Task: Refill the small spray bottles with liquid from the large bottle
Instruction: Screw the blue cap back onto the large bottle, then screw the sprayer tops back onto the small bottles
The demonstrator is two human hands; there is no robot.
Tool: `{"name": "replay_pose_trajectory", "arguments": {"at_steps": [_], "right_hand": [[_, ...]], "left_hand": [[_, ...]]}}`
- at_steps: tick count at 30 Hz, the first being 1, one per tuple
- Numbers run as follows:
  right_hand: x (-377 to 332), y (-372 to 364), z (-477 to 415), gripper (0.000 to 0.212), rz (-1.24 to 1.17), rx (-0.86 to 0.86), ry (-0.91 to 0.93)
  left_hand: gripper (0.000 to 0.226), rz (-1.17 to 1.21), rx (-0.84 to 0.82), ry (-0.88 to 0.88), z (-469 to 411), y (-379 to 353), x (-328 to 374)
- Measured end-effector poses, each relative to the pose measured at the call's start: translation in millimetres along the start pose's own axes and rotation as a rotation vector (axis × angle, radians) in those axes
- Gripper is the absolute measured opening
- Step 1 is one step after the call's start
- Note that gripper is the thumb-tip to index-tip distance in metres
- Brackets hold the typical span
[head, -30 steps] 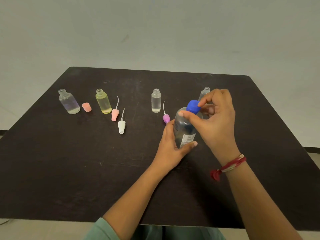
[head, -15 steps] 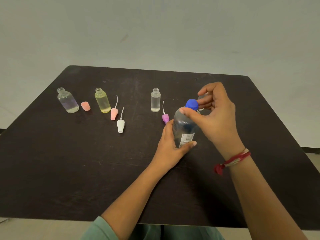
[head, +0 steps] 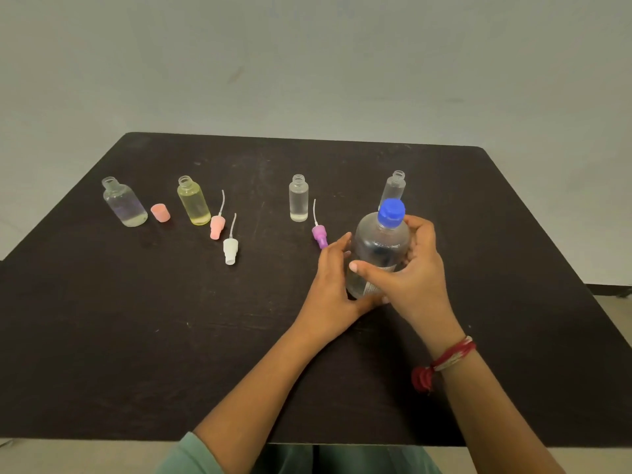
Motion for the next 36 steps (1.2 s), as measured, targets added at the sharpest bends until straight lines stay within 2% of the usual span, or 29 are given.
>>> {"name": "replay_pose_trajectory", "arguments": {"at_steps": [3, 9, 24, 27, 29, 31, 33, 35, 36], "right_hand": [[6.7, 24.2, -6.7, 0.075, 0.031, 0.082, -0.017], [34.5, 80.1, -36.0, 0.077, 0.133, 0.256, -0.056], [57.4, 91.4, -102.6, 0.082, 0.096, 0.342, -0.025], [58.2, 90.2, -97.4, 0.092, 0.113, 0.325, -0.039], [50.8, 93.4, -80.2, 0.098, 0.097, 0.412, -0.023], [35.9, 95.8, -54.1, 0.092, 0.073, 0.559, 0.047], [17.7, 85.6, -29.5, 0.075, 0.062, 0.656, 0.171], [4.3, 60.2, -16.8, 0.049, 0.062, 0.612, 0.275], [-0.3, 41.9, -15.7, 0.036, 0.067, 0.524, 0.299]], "left_hand": [[0.111, 0.029, 0.039, 0.037, 0.3, 3.5, -4.2], [0.110, 0.016, 0.093, 0.029, 0.4, 8.4, -1.7], [0.099, 0.010, 0.125, 0.013, -1.7, 10.8, 0.3], [0.096, 0.031, 0.144, 0.001, -0.9, 12.6, 2.8], [0.091, 0.049, 0.167, -0.012, 0.4, 14.7, 5.3], [0.086, 0.086, 0.213, -0.026, 1.7, 19.3, 6.8], [0.081, 0.121, 0.282, -0.044, 3.4, 26.4, 7.4], [0.073, 0.145, 0.360, -0.069, 6.3, 34.7, 9.5], [0.067, 0.151, 0.400, -0.084, 8.1, 38.8, 11.3]]}}
Point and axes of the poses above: each hand's wrist, its own z-axis away from the middle knuckle, its own y-axis out of the back of the hand, x = y × z, the point moved 9 cm from there along -z, towards the middle knuckle, and after that the axes turned 2 degrees about -y, right-handed, at the moved point
